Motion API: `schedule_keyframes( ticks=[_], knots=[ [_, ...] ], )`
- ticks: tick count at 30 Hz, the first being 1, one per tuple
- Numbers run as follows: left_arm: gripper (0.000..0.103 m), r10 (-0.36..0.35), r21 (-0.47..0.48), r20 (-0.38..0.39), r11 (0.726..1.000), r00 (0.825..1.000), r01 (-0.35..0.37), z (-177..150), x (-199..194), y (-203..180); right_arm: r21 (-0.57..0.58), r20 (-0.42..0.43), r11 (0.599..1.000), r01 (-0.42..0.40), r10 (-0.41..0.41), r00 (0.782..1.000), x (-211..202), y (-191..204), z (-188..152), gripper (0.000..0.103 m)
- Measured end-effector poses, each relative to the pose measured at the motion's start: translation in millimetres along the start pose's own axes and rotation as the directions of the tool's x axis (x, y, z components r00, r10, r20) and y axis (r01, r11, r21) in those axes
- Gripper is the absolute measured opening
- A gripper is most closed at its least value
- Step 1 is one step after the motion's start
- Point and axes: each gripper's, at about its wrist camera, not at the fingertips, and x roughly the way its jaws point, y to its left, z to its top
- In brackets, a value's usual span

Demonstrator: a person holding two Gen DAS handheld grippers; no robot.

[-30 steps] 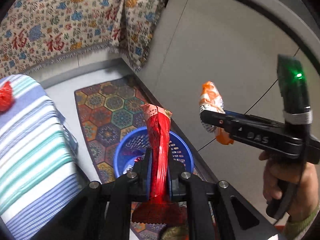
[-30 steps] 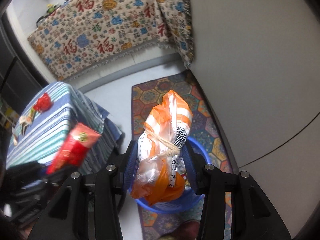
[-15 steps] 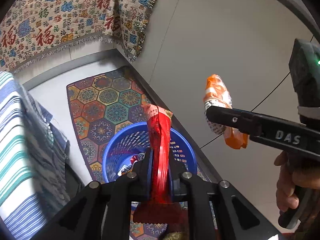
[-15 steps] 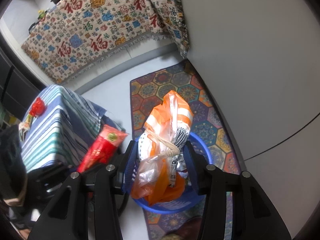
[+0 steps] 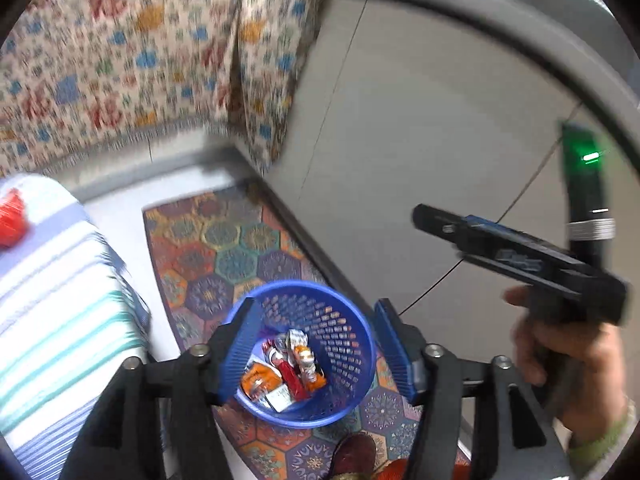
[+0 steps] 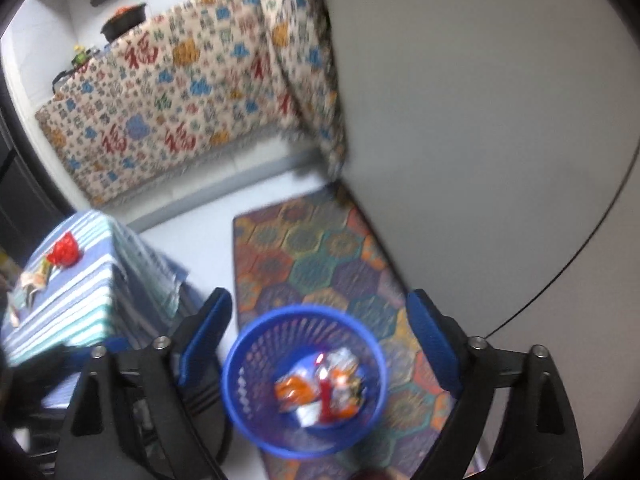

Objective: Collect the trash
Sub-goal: 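Move both open tools back over the striped table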

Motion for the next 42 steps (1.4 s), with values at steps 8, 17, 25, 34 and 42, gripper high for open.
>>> schedule_keyframes(
  ticks=[8,17,25,34,42],
  knots=[
    [0.072,0.177,-0.046,0.04,0.983,0.983,-0.175,-36.3,-118.3,52.3,-0.081,0.183,0.996,0.037,-0.021,0.983,-44.4,66.0,7.5,0.098],
    [0.072,0.505,-0.181,-0.066,0.842,0.861,-0.508,-131.7,-182.8,187.4,-0.243,0.084,0.949,-0.203,0.229,0.97,-42.5,221.3,-30.2,0.098],
    [0.072,0.626,-0.286,-0.127,0.72,0.77,-0.632,-166.1,-207.0,274.1,-0.492,-0.238,0.775,-0.397,0.318,0.917,4.4,357.0,-119.3,0.098],
    [0.092,0.614,-0.343,-0.13,0.708,0.778,-0.617,-166.4,-203.5,310.2,-0.524,-0.277,0.768,-0.369,0.256,0.926,44.3,384.2,-132.1,0.099],
    [0.1,0.608,-0.342,-0.143,0.71,0.781,-0.616,-161.5,-198.8,312.8,-0.525,-0.268,0.769,-0.365,0.257,0.928,50.8,388.6,-126.8,0.103]
  ],
)
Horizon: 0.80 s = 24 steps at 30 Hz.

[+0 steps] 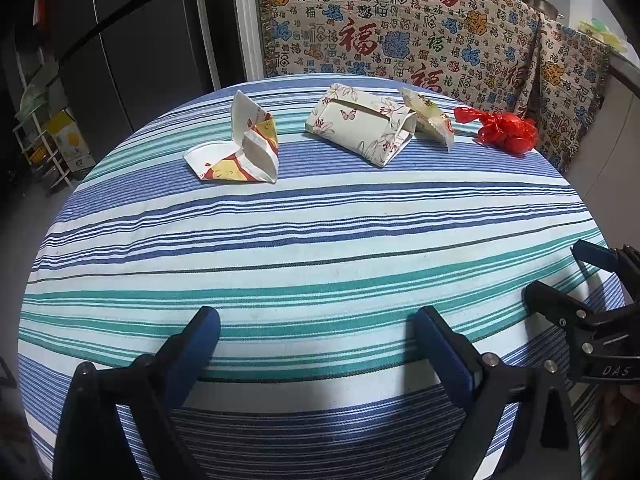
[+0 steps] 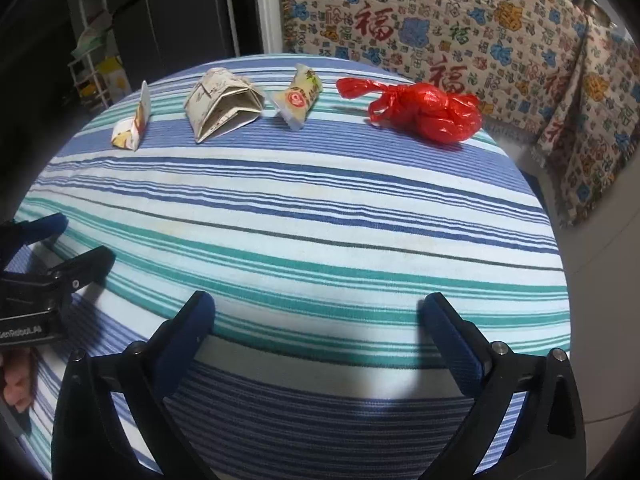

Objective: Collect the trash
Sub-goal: 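Grasp the white paper cup with the left tool while the right tool grasps the red plastic bag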

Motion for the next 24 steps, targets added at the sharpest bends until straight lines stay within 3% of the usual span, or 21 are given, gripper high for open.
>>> schedule_keyframes(
  ticks=[5,8,12,15,20,21,22,24],
  knots=[
    [0.1,0.004,-0.011,0.003,1.0,1.0,-0.004,-1.0,-3.5,3.6,-0.001,0.0,1.0,0.0,0.0,1.0,0.7,0.1,1.4,0.103],
    [0.099,-0.01,-0.04,0.054,0.999,0.998,0.013,8.6,-17.7,12.3,-0.002,0.0,1.0,0.0,0.0,1.0,0.6,0.0,1.3,0.103],
    [0.099,-0.027,-0.063,0.094,0.997,0.995,0.033,45.8,-21.2,23.9,-0.002,0.001,1.0,0.0,0.0,1.0,0.9,-0.1,1.3,0.103],
    [0.098,0.025,-0.06,0.077,0.998,0.997,-0.021,79.7,7.6,27.8,-0.002,0.001,1.0,0.0,0.0,1.0,0.6,-0.2,0.9,0.103],
    [0.069,0.091,-0.105,0.044,0.991,0.995,-0.086,106.2,48.9,36.1,-0.002,0.002,1.0,-0.001,0.001,1.0,0.9,-0.4,0.8,0.103],
    [0.048,0.089,-0.11,0.033,0.99,0.995,-0.085,107.9,54.9,38.0,-0.002,0.002,1.0,-0.001,0.001,1.0,1.1,-0.4,0.9,0.103],
    [0.033,0.091,-0.104,0.021,0.991,0.996,-0.088,108.4,59.9,37.8,-0.003,0.002,1.0,-0.001,0.001,1.0,0.8,-0.5,0.6,0.103],
    [0.013,0.106,-0.057,0.053,0.993,0.993,-0.103,106.4,56.5,35.2,-0.003,0.002,1.0,-0.001,0.001,1.0,0.8,-0.5,0.5,0.103]
  ],
)
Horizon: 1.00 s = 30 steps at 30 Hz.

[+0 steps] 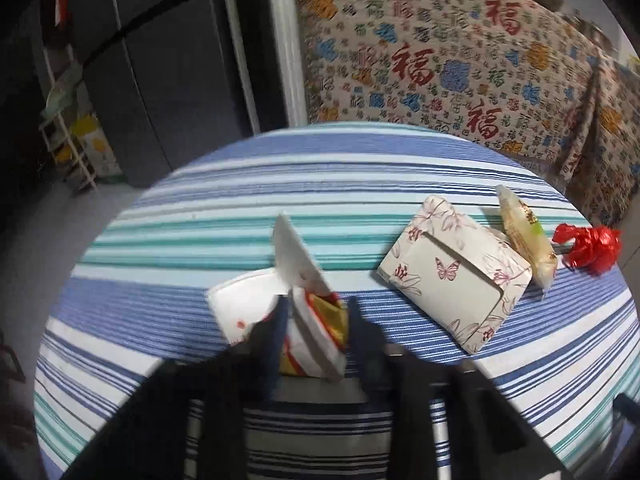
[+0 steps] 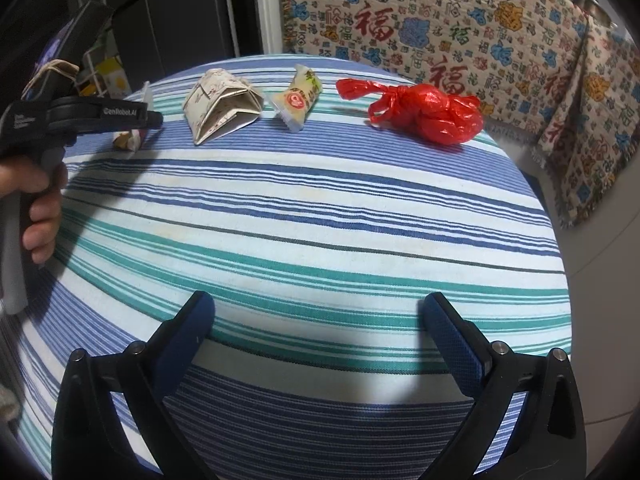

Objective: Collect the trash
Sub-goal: 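Grasp the white paper cup with the left tool while the right tool grasps the red plastic bag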

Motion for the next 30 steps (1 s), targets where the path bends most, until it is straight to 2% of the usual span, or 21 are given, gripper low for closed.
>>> schedule_keyframes(
  ticks=[3,5,9,13,14,15,16,18,26,30],
  knots=[
    [0.012,-0.047,0.037,-0.002,0.998,0.999,0.047,-10.1,-13.9,3.6,0.0,0.0,1.0,0.0,0.0,1.0,0.4,0.1,0.2,0.103],
    [0.012,-0.079,0.094,0.008,0.993,0.997,0.077,-22.8,-33.7,4.0,-0.001,0.0,1.0,0.0,0.0,1.0,0.1,0.0,-0.2,0.103],
    [0.012,-0.176,0.168,-0.014,0.97,0.984,0.176,-54.4,-71.6,5.0,-0.001,0.001,1.0,0.0,0.0,1.0,0.5,0.0,-0.1,0.103],
    [0.015,-0.245,0.169,-0.021,0.955,0.969,0.245,-89.0,-95.4,1.6,-0.001,0.001,1.0,0.0,0.0,1.0,0.3,-0.2,-0.5,0.103],
    [0.018,-0.253,0.163,-0.023,0.954,0.967,0.253,-93.8,-95.8,0.3,-0.002,0.001,1.0,0.0,0.0,1.0,0.4,-0.2,-0.4,0.103],
    [0.032,-0.251,0.163,-0.024,0.954,0.968,0.252,-98.0,-94.6,-1.9,-0.002,0.001,1.0,-0.001,0.001,1.0,0.3,-0.3,-0.5,0.103],
    [0.051,-0.246,0.165,-0.023,0.955,0.969,0.246,-101.0,-93.3,-3.4,-0.002,0.002,1.0,-0.001,0.001,1.0,0.9,-0.2,0.1,0.103],
    [0.061,-0.222,0.165,-0.007,0.961,0.975,0.22,-108.8,-92.9,-5.2,-0.002,0.002,1.0,-0.001,0.001,1.0,0.8,-0.3,-0.1,0.103],
    [0.064,-0.247,0.162,-0.011,0.956,0.969,0.245,-113.6,-83.9,-5.5,-0.002,0.003,1.0,-0.002,0.002,1.0,0.5,-0.5,-1.1,0.103],
    [0.064,-0.296,0.14,-0.011,0.945,0.955,0.294,-111.2,-82.6,0.4,0.007,0.001,1.0,0.011,-0.011,1.0,1.6,-7.1,0.7,0.102]
  ],
)
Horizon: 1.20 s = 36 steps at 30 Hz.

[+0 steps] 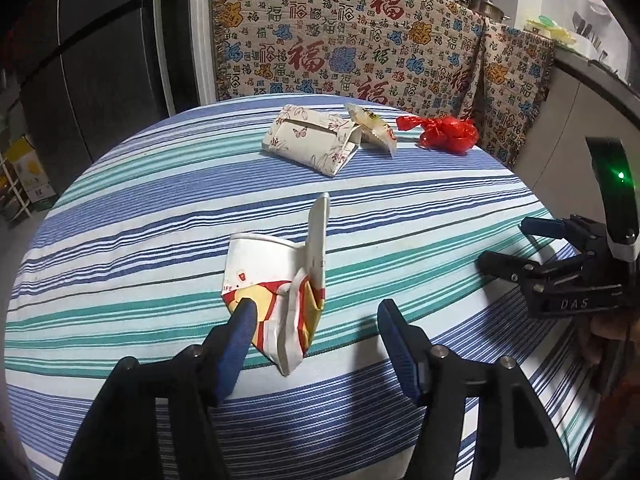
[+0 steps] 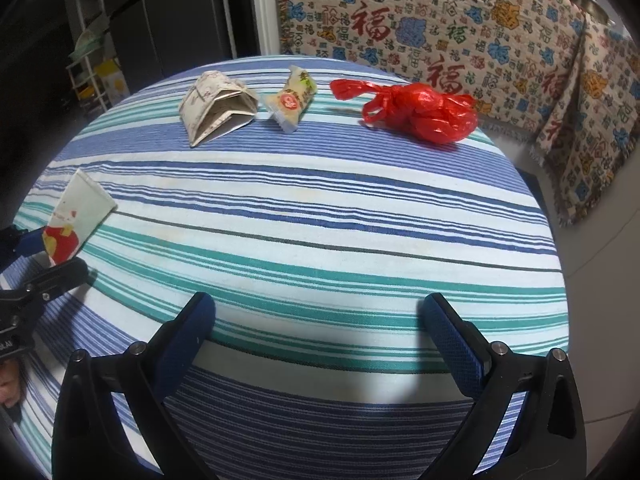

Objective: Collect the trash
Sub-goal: 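Grasp the white paper cup with the left tool while the right tool grasps the red plastic bag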

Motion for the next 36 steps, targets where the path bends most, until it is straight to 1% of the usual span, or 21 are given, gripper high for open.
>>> schedule_keyframes(
  ticks=[2,4,6,9,13,15,16,18,19,21,22,24,25,26,28,29,30,31,34,35,36],
  knots=[
    [0.064,-0.019,-0.009,0.001,1.0,1.0,0.019,1.3,-0.3,3.7,0.021,0.013,0.999,0.033,-0.034,0.999,-2.6,-14.1,3.0,0.102],
    [0.064,-0.023,-0.01,-0.003,1.0,1.0,0.023,2.2,0.0,4.4,0.027,0.057,0.997,0.079,-0.08,0.995,-8.2,-36.0,13.2,0.102],
    [0.064,-0.021,-0.006,-0.007,1.0,1.0,0.02,3.2,0.4,2.7,0.026,0.069,0.995,0.092,-0.094,0.993,-8.5,-58.4,27.6,0.102],
    [0.064,-0.008,0.005,-0.007,1.0,1.0,0.008,3.0,1.4,0.4,0.069,0.103,0.997,0.047,-0.054,0.993,-6.4,-93.8,58.6,0.102],
    [0.064,0.007,0.024,-0.003,1.0,1.0,-0.007,2.1,2.4,-1.7,0.103,0.07,0.993,-0.056,0.049,0.996,18.1,-115.9,102.3,0.102],
    [0.064,0.006,0.024,-0.003,1.0,1.0,-0.006,2.2,2.5,-1.8,0.096,0.057,0.993,-0.068,0.063,0.996,31.0,-117.6,114.4,0.101],
    [0.064,0.004,0.022,-0.002,1.0,1.0,-0.004,1.9,2.7,-2.5,0.087,0.045,0.992,-0.089,0.085,0.995,38.5,-116.2,119.4,0.099],
    [0.064,-0.004,0.019,-0.002,1.0,1.0,0.004,1.9,2.3,-1.4,0.073,0.01,0.986,-0.15,0.149,0.989,49.1,-112.6,122.8,0.085],
    [0.064,-0.004,0.017,-0.002,1.0,1.0,0.004,1.7,1.9,-0.8,0.066,-0.032,0.975,-0.212,0.215,0.976,54.3,-106.1,122.8,0.079],
    [0.064,-0.005,0.011,-0.007,1.0,1.0,0.005,2.6,1.8,0.8,0.045,-0.066,0.95,-0.308,0.31,0.948,48.8,-94.1,118.0,0.077],
    [0.064,-0.01,0.001,-0.01,1.0,1.0,0.01,3.4,1.2,2.7,0.022,-0.089,0.925,-0.38,0.38,0.921,40.8,-81.7,111.4,0.077],
    [0.064,-0.024,-0.025,-0.01,0.999,1.0,0.024,5.4,0.0,8.2,-0.046,-0.135,0.879,-0.475,0.466,0.874,23.8,-60.1,100.1,0.077],
    [0.064,-0.032,-0.038,-0.01,0.999,0.999,0.031,6.0,-1.0,10.3,-0.097,-0.145,0.874,-0.476,0.461,0.876,15.5,-50.3,96.0,0.078],
    [0.064,-0.045,-0.052,-0.01,0.998,0.999,0.044,6.5,-1.8,12.3,-0.174,-0.137,0.893,-0.416,0.397,0.908,6.2,-39.7,93.5,0.083],
    [0.064,-0.07,-0.069,-0.009,0.995,0.998,0.069,7.9,-3.0,14.2,-0.24,-0.11,0.931,-0.276,0.257,0.96,1.7,-30.8,96.7,0.088],
    [0.064,-0.071,-0.069,-0.008,0.995,0.997,0.07,8.3,-3.4,13.7,-0.262,-0.091,0.944,-0.203,0.185,0.979,3.6,-27.5,101.9,0.088],
    [0.064,-0.069,-0.064,-0.008,0.996,0.998,0.068,8.7,-3.3,12.7,-0.271,-0.075,0.951,-0.15,0.135,0.988,7.2,-25.0,108.3,0.088],
    [0.064,-0.065,-0.057,-0.009,0.996,0.998,0.065,8.6,-3.5,11.5,-0.268,-0.071,0.955,-0.129,0.114,0.991,11.4,-22.5,114.0,0.088],
    [0.063,-0.06,-0.049,-0.009,0.997,0.998,0.06,8.6,-3.1,10.6,-0.235,-0.088,0.962,-0.139,0.121,0.989,30.6,-9.3,131.5,0.087],
    [0.062,-0.056,-0.048,-0.007,0.997,0.998,0.056,9.1,-3.2,10.8,-0.216,-0.103,0.968,-0.127,0.106,0.989,39.4,-3.9,135.1,0.087],
    [0.057,-0.054,-0.046,-0.007,0.998,0.999,0.053,9.4,-3.2,10.9,-0.181,-0.115,0.977,-0.11,0.09,0.989,46.3,-4.7,137.3,0.087]
  ],
)
